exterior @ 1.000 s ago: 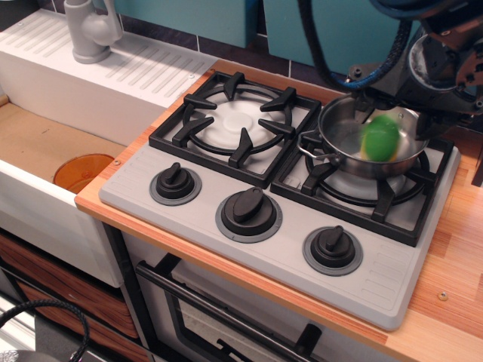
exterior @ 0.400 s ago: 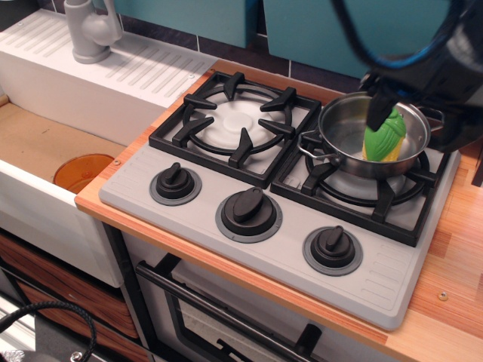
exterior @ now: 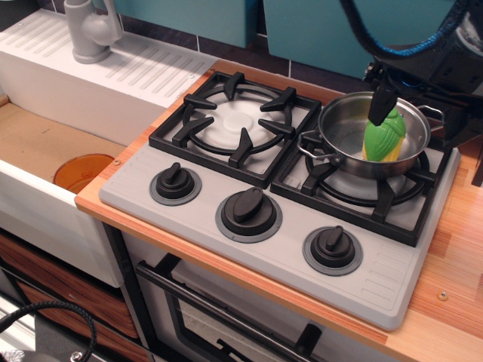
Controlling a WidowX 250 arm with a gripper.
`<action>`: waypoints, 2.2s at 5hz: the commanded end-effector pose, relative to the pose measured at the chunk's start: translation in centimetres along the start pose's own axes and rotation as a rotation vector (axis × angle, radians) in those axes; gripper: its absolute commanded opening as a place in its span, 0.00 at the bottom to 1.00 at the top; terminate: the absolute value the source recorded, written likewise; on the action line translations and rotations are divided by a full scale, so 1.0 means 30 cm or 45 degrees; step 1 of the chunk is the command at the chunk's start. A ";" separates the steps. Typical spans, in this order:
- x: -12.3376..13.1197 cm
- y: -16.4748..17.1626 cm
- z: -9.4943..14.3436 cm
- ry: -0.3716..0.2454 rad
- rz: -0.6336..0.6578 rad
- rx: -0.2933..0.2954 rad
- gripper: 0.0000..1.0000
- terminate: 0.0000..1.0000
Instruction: Put corncob in pot or pan an put pot or pan on stove
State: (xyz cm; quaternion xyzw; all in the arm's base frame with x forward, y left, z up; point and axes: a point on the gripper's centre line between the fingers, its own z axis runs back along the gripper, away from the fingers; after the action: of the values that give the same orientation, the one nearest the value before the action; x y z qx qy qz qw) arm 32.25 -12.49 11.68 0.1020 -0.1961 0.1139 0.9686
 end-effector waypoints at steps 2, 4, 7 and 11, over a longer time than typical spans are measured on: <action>0.120 -0.033 -0.001 0.056 -0.046 0.083 1.00 0.00; 0.238 0.014 -0.137 0.104 -0.132 0.067 1.00 0.00; 0.234 0.146 -0.132 0.160 -0.163 0.108 1.00 0.00; 0.122 0.151 -0.274 0.020 -0.099 0.079 1.00 0.00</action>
State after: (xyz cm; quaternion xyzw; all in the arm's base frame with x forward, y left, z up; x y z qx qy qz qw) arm 36.30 -4.85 4.90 0.1462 -0.1607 0.0827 0.9726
